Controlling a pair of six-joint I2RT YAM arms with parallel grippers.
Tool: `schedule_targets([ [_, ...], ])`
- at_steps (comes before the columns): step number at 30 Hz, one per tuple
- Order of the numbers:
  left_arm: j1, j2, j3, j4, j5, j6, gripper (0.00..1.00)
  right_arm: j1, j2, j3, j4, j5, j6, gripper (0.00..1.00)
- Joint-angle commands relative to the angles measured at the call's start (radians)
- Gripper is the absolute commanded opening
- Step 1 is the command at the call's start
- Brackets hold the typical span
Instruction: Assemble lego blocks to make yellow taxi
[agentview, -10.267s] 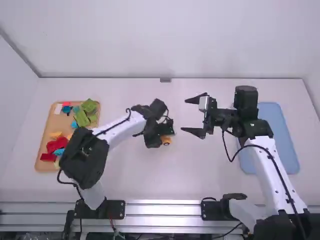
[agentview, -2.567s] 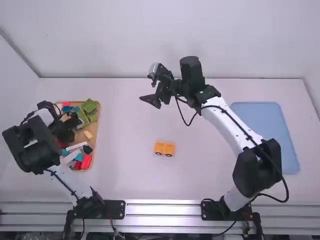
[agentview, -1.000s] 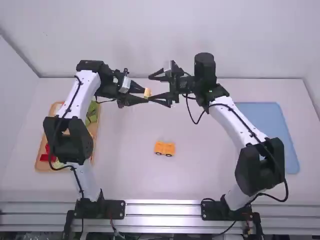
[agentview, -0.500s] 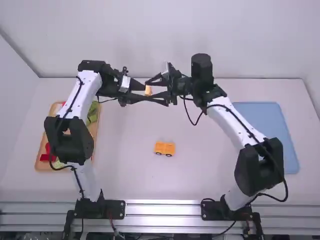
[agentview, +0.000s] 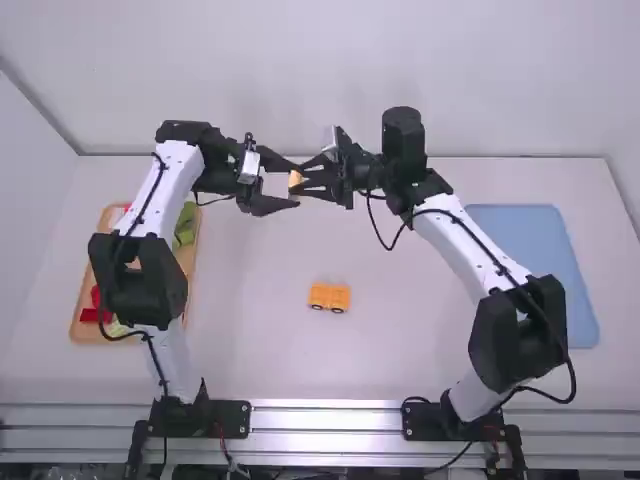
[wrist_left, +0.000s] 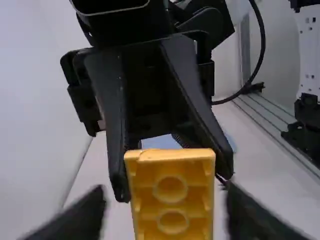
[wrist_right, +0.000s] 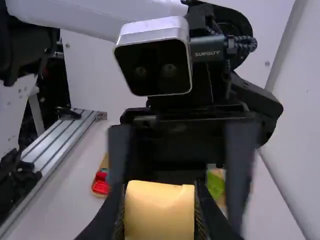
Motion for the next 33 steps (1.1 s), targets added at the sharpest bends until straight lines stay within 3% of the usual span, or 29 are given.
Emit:
schedule_targets([
  [1,-0.012,-0.012,-0.009,-0.002,0.038,0.020,0.99,0.005,-0.002,-0.009,0.011,-0.025,0.019,0.00],
  [4,-0.012,-0.012,-0.009,0.023,0.013,-0.062,0.99,-0.005,-0.003,-0.009,0.047,-0.004,0.052,0.00],
  [9,-0.012,-0.012,-0.017,0.208,-0.261,-0.446,0.99,-0.050,-0.050,-0.009,-0.024,0.279,0.127,0.00],
  [14,-0.014,-0.012,-0.100,0.605,-0.715,-1.195,0.99,-0.069,-0.164,-0.009,-0.343,0.615,0.021,0.00],
  [16,-0.026,-0.012,-0.142,0.731,-0.967,-1.465,0.99,-0.057,-0.207,-0.009,-0.454,0.779,0.021,0.00],
  [17,-0.037,-0.012,-0.182,0.811,-1.189,-1.687,0.99,-0.037,-0.239,-0.009,-0.539,0.922,0.031,0.00],
  [19,-0.050,-0.012,-0.216,0.851,-1.341,-1.827,0.99,-0.011,-0.261,-0.009,-0.619,1.044,0.053,0.00],
  [22,-0.063,-0.012,-0.260,0.910,-1.354,-1.851,0.99,0.029,-0.268,-0.009,-0.730,1.151,0.055,0.00],
  [25,-0.064,-0.012,-0.314,0.993,-1.264,-1.923,0.99,0.054,-0.261,-0.010,-0.812,1.184,0.092,0.00],
  [26,-0.057,-0.012,-0.323,1.023,-1.251,-1.930,0.96,0.062,-0.251,-0.013,-0.831,1.183,0.089,0.00],
  [27,-0.050,-0.014,-0.314,1.011,-1.277,-1.974,0.83,0.066,-0.243,-0.019,-0.836,1.184,0.087,0.00],
  [28,-0.048,-0.017,-0.305,0.992,-1.305,-2.018,0.81,0.067,-0.240,-0.022,-0.836,1.186,0.088,0.00],
  [30,-0.044,-0.048,-0.293,0.963,-1.389,-2.094,0.68,0.063,-0.233,-0.040,-0.843,1.187,0.101,0.00],
  [31,-0.046,-0.072,-0.295,0.960,-1.408,-2.097,0.66,0.058,-0.232,-0.053,-0.847,1.187,0.112,0.00],
  [33,-0.061,-0.145,-0.317,0.962,-1.416,-2.088,0.73,0.056,-0.232,-0.084,-0.846,1.183,0.125,0.00],
])
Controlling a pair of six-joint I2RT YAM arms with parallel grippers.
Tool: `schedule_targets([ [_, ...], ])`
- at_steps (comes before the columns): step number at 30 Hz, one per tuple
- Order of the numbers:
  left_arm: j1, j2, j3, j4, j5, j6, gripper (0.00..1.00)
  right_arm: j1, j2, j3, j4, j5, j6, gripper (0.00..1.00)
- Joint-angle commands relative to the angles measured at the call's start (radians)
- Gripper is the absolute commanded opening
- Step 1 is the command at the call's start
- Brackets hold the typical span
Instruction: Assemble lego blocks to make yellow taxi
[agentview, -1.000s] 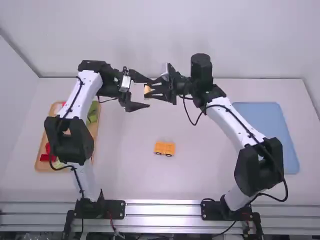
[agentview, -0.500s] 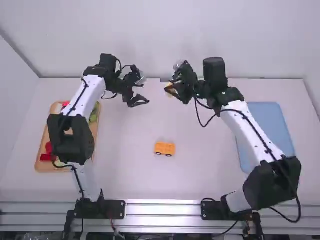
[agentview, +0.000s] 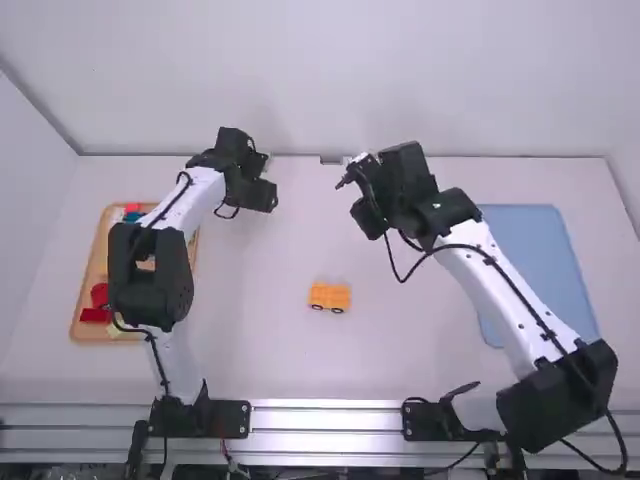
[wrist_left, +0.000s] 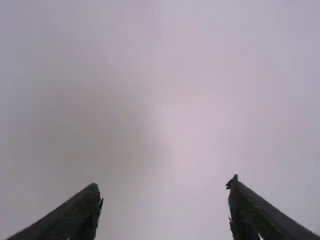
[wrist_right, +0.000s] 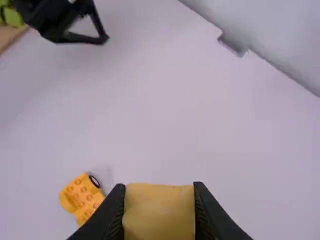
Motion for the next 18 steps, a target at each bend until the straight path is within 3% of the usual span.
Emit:
schedule_targets([
  [1,-0.014,-0.174,-0.024,0.012,-0.066,-0.086,0.76,-0.006,0.010,-0.053,-0.006,0.023,0.027,0.00],
  [5,-0.048,-0.399,-0.197,0.137,-0.082,-0.084,0.84,-0.005,0.010,-0.129,-0.015,0.026,-0.050,0.00],
  [7,-0.058,-0.527,-0.330,0.224,-0.084,-0.084,0.93,0.003,0.010,-0.159,-0.047,0.040,-0.110,0.00],
  [8,-0.058,-0.584,-0.397,0.264,-0.084,-0.102,0.99,0.008,0.010,-0.175,-0.062,0.043,-0.132,0.05],
  [9,-0.055,-0.649,-0.483,0.321,-0.084,-0.140,0.99,0.011,0.010,-0.194,-0.081,0.043,-0.158,0.11],
  [14,-0.052,-0.794,-0.716,0.509,-0.084,-0.177,0.99,-0.010,0.031,-0.257,-0.142,0.037,-0.211,0.11],
  [18,-0.055,-0.826,-0.821,0.628,-0.084,-0.227,0.99,-0.038,0.115,-0.261,-0.152,0.022,-0.104,0.08],
])
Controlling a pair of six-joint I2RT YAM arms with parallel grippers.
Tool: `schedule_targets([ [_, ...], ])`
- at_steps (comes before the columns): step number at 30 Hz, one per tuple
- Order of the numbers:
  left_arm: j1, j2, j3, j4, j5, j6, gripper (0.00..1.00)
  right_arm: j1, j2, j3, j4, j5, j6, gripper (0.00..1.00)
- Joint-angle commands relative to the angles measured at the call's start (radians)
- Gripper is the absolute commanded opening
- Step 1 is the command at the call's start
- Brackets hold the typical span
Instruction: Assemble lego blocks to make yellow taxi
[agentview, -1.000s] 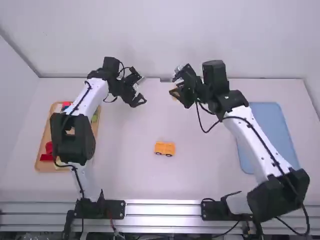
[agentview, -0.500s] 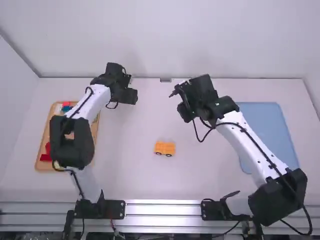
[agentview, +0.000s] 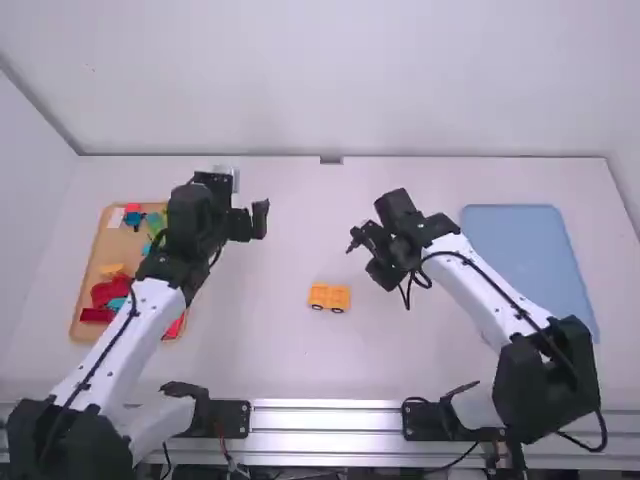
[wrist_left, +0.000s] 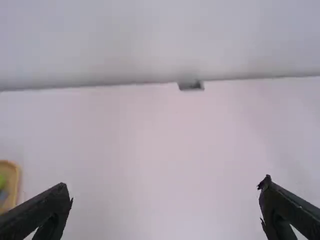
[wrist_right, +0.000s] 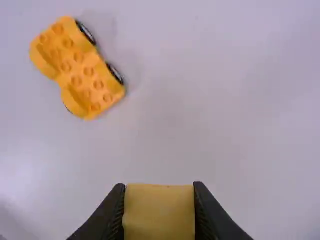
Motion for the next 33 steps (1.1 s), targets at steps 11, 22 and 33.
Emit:
schedule_targets([
  [11,-0.001,0.009,-0.067,0.078,-0.014,-0.069,0.99,-0.082,0.337,-0.011,0.093,-0.073,0.657,0.00],
  [22,0.010,0.009,-0.068,0.082,-0.014,-0.069,0.99,-0.100,0.380,-0.054,0.229,-0.050,1.636,0.00],
  [33,0.011,0.009,-0.081,0.099,-0.014,-0.069,0.99,-0.094,0.380,-0.118,0.238,-0.058,2.237,0.00],
])
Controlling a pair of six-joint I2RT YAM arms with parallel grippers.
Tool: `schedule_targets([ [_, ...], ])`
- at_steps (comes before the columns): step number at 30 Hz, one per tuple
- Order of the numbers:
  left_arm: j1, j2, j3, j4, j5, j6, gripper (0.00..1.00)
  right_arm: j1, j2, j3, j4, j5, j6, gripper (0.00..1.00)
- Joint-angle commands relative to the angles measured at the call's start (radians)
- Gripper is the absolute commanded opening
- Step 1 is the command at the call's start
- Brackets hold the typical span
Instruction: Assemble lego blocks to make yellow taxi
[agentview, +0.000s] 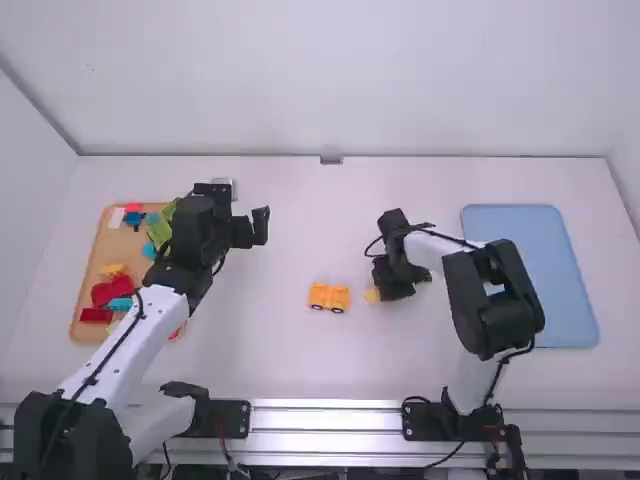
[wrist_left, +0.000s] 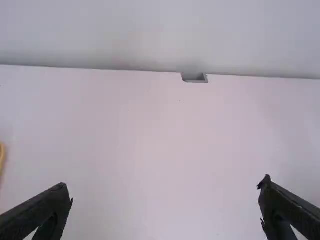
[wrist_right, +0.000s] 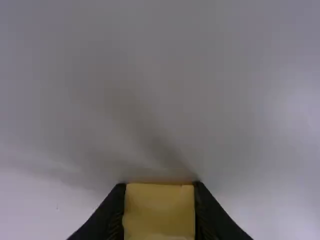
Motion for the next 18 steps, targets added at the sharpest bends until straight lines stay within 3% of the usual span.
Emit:
schedule_targets([
  [1,0.006,0.009,-0.012,0.010,-0.006,-0.002,0.99,0.001,0.015,-0.025,-0.003,0.032,0.237,0.00],
  [3,0.006,0.009,-0.018,0.012,-0.006,-0.001,0.99,0.000,0.015,-0.026,-0.006,0.031,0.240,0.04],
  [4,0.006,0.009,-0.022,0.013,-0.006,-0.002,0.99,-0.008,0.015,-0.026,-0.008,0.014,0.238,0.32],
  [5,0.006,0.009,-0.024,0.013,-0.007,-0.002,0.99,-0.017,0.015,-0.026,-0.008,0.002,0.218,0.41],
  [6,0.006,0.009,-0.024,0.013,-0.007,-0.002,0.99,-0.017,0.015,-0.026,-0.008,0.002,0.218,0.41],
  [9,0.006,0.009,-0.025,0.025,-0.006,0.002,0.99,-0.046,0.015,-0.022,-0.005,-0.042,0.160,0.56],
  [10,0.006,0.009,-0.027,0.030,-0.005,0.002,0.99,-0.050,0.015,-0.022,-0.003,-0.051,0.154,0.82],
  [11,0.006,0.009,-0.028,0.040,-0.006,0.002,0.99,-0.058,0.015,-0.023,-0.004,-0.069,0.151,0.91],
  [18,0.006,0.009,-0.029,0.046,-0.004,0.002,0.99,-0.132,0.004,0.004,-0.017,-0.168,0.010,0.92],
])
